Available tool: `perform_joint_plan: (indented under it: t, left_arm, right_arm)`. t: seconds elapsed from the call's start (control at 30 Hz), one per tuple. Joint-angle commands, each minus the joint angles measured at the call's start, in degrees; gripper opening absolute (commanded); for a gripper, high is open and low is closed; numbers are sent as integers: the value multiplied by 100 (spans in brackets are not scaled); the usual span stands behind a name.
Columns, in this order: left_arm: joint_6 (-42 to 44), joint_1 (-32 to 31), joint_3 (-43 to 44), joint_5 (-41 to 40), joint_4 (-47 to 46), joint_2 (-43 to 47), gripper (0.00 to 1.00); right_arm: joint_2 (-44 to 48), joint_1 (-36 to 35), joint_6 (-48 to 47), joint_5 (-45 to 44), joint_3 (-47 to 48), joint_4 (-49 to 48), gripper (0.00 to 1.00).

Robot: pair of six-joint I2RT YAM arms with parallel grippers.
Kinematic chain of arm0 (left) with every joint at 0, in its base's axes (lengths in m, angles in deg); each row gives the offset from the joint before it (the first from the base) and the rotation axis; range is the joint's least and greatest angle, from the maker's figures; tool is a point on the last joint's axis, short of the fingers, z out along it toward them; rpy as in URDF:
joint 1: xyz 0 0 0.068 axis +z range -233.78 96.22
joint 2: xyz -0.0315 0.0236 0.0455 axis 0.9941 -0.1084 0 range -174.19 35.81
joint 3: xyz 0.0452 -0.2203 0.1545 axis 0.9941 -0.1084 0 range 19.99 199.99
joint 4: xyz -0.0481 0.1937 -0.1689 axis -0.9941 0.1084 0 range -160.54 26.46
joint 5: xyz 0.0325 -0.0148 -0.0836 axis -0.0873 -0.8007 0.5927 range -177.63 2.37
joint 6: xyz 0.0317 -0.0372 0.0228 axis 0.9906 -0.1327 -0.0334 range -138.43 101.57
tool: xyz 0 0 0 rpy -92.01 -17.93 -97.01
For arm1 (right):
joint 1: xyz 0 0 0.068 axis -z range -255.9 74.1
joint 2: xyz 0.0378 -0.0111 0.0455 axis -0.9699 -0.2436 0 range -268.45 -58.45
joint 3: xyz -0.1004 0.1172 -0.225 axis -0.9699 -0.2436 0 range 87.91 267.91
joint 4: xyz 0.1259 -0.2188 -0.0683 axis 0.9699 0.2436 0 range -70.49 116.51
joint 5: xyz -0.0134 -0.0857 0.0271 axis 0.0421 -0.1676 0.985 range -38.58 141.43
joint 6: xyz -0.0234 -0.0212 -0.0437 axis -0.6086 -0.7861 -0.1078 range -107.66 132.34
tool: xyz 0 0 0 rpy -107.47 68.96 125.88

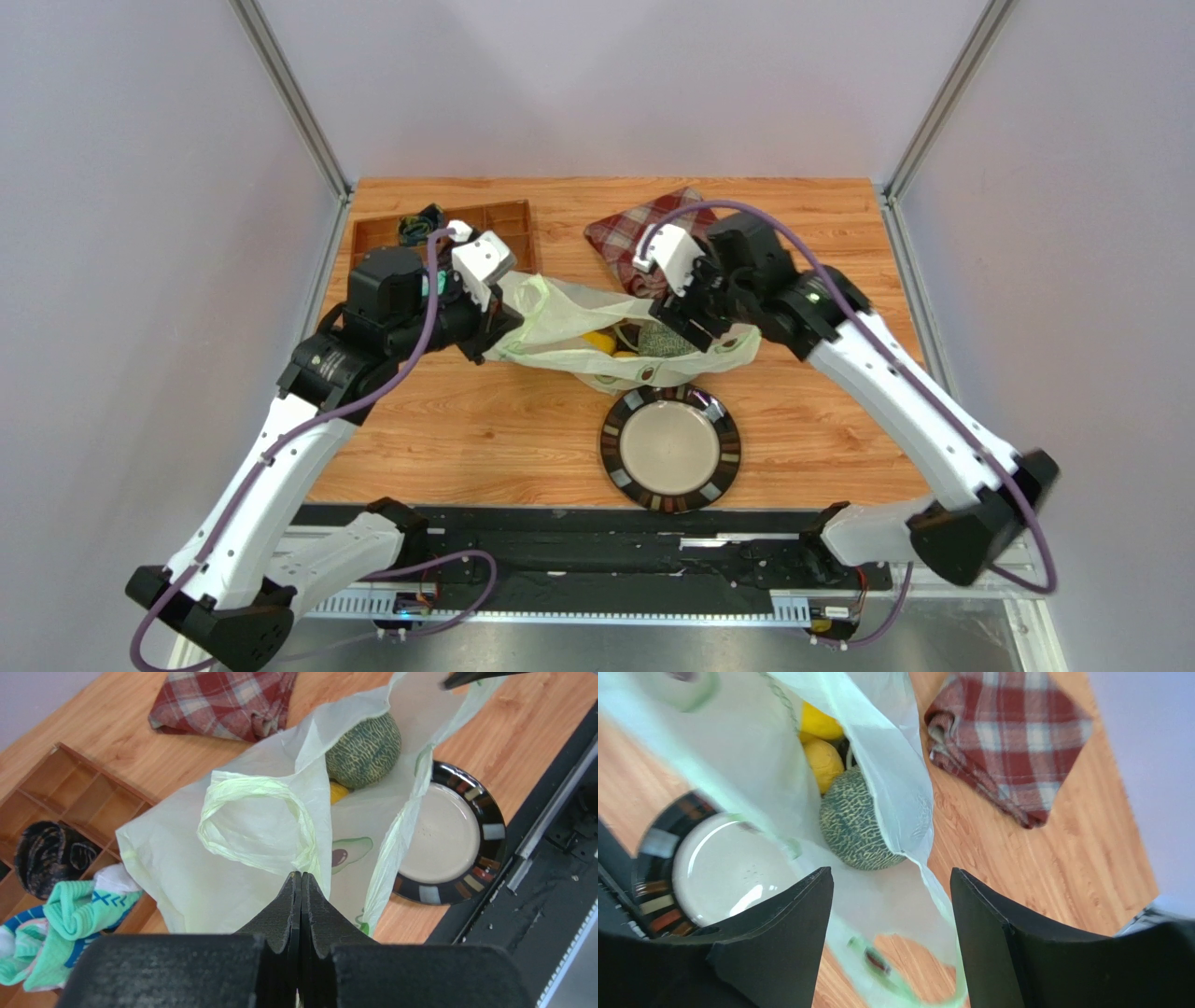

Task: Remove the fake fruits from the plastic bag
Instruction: Adjust the plastic bag at the center of the board.

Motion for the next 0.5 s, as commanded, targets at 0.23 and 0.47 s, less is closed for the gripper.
perform_joint_plan:
  t: [0.23,0.47]
  left_arm:
    - [496,329,-562,19,278,329,0]
    - [883,400,-247,-121,24,-12,0]
  right_arm:
    - [-1601,130,-368,-282,-640,-1257,71]
    - [-2172,279,-816,-1846,-763,-2769,55]
